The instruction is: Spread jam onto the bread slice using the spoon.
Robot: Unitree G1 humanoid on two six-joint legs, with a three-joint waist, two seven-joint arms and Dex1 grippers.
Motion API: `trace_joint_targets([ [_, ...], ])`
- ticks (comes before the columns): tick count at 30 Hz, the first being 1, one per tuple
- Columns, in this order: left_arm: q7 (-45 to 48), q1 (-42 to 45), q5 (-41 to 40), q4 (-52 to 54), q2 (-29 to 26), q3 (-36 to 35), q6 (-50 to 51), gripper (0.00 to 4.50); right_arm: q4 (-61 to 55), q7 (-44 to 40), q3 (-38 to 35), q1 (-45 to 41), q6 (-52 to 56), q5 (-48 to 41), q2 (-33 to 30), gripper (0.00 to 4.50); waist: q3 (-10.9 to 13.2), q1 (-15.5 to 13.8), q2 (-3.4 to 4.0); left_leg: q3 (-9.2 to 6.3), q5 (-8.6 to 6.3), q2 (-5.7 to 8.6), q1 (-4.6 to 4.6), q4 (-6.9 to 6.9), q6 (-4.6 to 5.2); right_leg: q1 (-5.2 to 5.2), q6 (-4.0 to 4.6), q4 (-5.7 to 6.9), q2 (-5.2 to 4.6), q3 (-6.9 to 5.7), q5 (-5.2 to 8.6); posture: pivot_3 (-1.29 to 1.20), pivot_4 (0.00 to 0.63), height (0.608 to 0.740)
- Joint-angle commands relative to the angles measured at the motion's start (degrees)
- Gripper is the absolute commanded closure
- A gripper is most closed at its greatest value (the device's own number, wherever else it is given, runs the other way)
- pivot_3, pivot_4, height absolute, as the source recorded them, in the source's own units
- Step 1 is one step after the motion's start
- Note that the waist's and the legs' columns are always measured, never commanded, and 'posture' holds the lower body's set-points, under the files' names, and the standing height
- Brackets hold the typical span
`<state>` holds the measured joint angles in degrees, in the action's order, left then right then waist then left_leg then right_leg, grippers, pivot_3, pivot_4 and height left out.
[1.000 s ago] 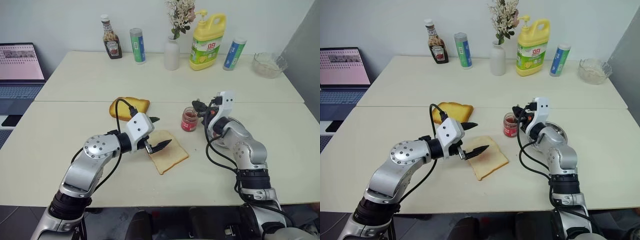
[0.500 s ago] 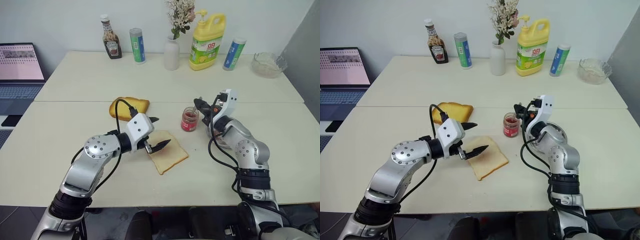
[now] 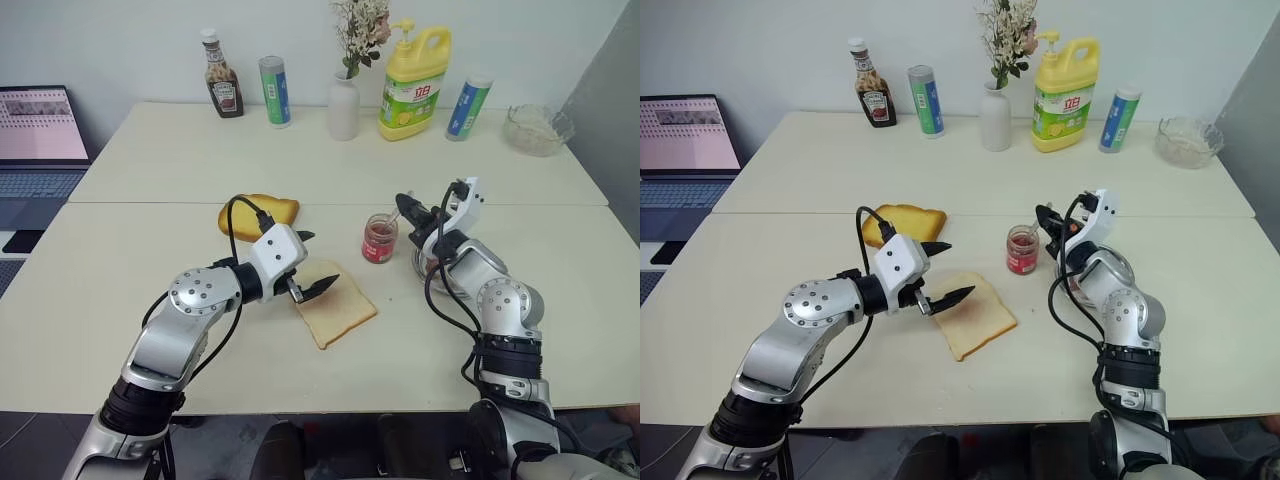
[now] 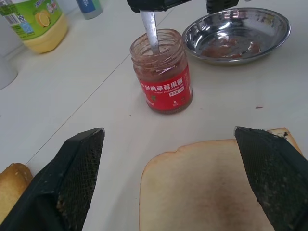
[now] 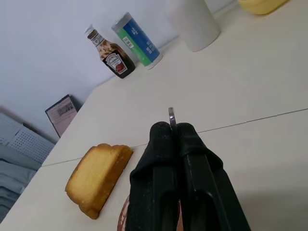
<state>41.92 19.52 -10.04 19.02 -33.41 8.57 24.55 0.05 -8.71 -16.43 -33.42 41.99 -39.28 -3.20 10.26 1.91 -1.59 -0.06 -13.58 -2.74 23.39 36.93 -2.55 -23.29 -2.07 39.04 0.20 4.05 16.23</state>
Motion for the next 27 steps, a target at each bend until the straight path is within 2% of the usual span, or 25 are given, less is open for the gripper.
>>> trace_joint_targets([
  [1,-0.11,0.3,0.46,0.26,0.29,-0.42,-1.88,0.0,-3.35,1.33,-1.47,-2.26,0.47,-3.46,0.93,4.46,0.0,0.02,0.0,0.0,0.0,0.0,0.0,0.0,0.0,0.0,0.0,0.0,0.0,0.0,0.0,0.0,0.15,0.74],
  [27,0.05,0.6,0.83,-0.65,0.37,-0.06,-3.17,0.0,-2.64,6.96,-4.34,-2.63,2.92,-10.26,1.45,4.46,0.0,0.08,0.0,0.0,0.0,-0.01,0.0,-0.02,0.0,-0.01,0.0,0.0,0.0,0.0,0.0,0.0,0.15,0.74],
])
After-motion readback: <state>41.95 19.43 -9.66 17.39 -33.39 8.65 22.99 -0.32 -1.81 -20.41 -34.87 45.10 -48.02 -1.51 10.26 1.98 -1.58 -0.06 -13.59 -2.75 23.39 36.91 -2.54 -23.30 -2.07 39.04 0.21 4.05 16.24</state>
